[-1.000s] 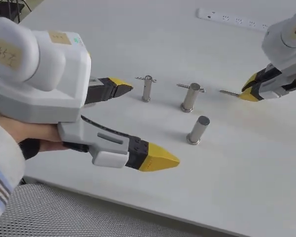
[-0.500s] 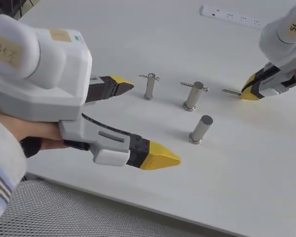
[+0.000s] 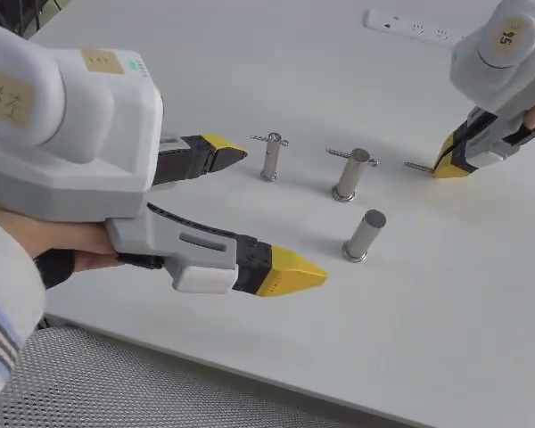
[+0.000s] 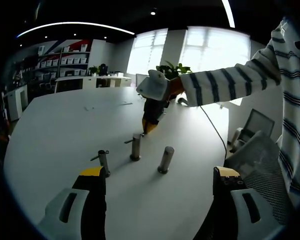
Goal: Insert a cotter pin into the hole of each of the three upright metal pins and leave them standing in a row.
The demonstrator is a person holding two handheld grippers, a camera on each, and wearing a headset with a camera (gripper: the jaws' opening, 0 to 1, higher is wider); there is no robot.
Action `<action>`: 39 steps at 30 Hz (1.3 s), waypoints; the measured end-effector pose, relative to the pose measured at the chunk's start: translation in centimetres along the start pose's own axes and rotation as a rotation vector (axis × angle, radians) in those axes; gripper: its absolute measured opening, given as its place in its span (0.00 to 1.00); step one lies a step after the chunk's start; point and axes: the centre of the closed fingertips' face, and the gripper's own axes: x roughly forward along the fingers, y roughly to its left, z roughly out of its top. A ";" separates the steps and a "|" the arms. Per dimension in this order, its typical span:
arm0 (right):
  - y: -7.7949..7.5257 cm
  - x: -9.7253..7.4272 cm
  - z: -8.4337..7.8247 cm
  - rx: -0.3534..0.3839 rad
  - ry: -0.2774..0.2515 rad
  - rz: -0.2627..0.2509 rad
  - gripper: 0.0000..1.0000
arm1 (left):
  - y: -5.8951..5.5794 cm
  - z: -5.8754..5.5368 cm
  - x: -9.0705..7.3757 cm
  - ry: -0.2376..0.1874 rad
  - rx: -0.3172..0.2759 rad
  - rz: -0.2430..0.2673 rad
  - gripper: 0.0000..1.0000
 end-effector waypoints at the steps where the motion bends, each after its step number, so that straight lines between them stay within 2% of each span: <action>1: 0.0 0.0 0.0 0.003 0.004 0.001 0.00 | -0.2 0.2 0.2 -0.004 -0.004 -0.004 0.84; 3: 0.0 0.0 -0.1 0.009 0.009 0.006 0.00 | -0.5 0.3 0.4 -0.009 -0.002 -0.003 0.84; 5: 0.0 0.0 -0.1 0.046 0.002 0.005 0.00 | -0.6 0.4 0.6 -0.009 -0.005 -0.006 0.84; 7: 0.1 -0.1 -0.2 0.043 -0.023 0.004 0.00 | -0.4 0.4 0.7 -0.005 -0.006 0.001 0.89; 10: 0.2 -0.2 -0.2 0.045 -0.045 -0.003 0.00 | -0.8 0.6 0.9 -0.001 0.004 -0.010 0.90; 16: 0.6 -0.2 0.0 0.025 -0.022 -0.022 0.00 | -1.1 1.1 0.9 -0.015 0.002 -0.016 0.90; 20: 0.5 -0.2 -0.1 0.056 -0.018 -0.029 0.00 | -0.4 1.3 0.7 -0.037 -0.034 0.003 0.90; 21: 0.6 -0.3 -0.1 0.056 -0.021 -0.030 0.00 | 0.2 1.5 0.2 -0.061 -0.054 0.001 0.90; 22: 0.7 -0.4 -0.1 0.059 -0.021 -0.030 0.00 | 0.3 1.7 0.1 -0.072 -0.064 0.001 0.90; 25: 1.0 -0.8 -0.4 0.067 -0.024 -0.038 0.00 | 1.3 1.8 -0.4 -0.092 -0.077 0.029 0.89; 26: 1.1 -1.0 -0.4 0.068 -0.027 -0.042 0.00 | 1.6 2.0 -0.5 -0.113 -0.095 0.042 0.89; 28: 1.0 -1.1 -0.7 0.069 -0.036 -0.058 0.00 | 1.8 2.5 -0.6 -0.145 -0.126 0.042 0.89; 30: 1.0 -1.6 -0.7 0.076 -0.050 -0.069 0.00 | 2.0 2.5 -0.8 -0.143 -0.119 0.045 0.89; 32: 0.9 -2.0 -0.5 0.092 -0.076 -0.087 0.00 | 2.2 2.0 -0.8 -0.116 -0.120 0.048 0.89; 35: 0.9 -2.9 -0.3 0.095 -0.099 -0.126 0.00 | 2.5 1.7 -0.7 -0.099 -0.115 0.058 0.89; 39: 1.3 -4.1 0.3 0.091 -0.145 -0.156 0.00 | 2.9 1.5 -0.8 -0.106 -0.147 0.077 0.89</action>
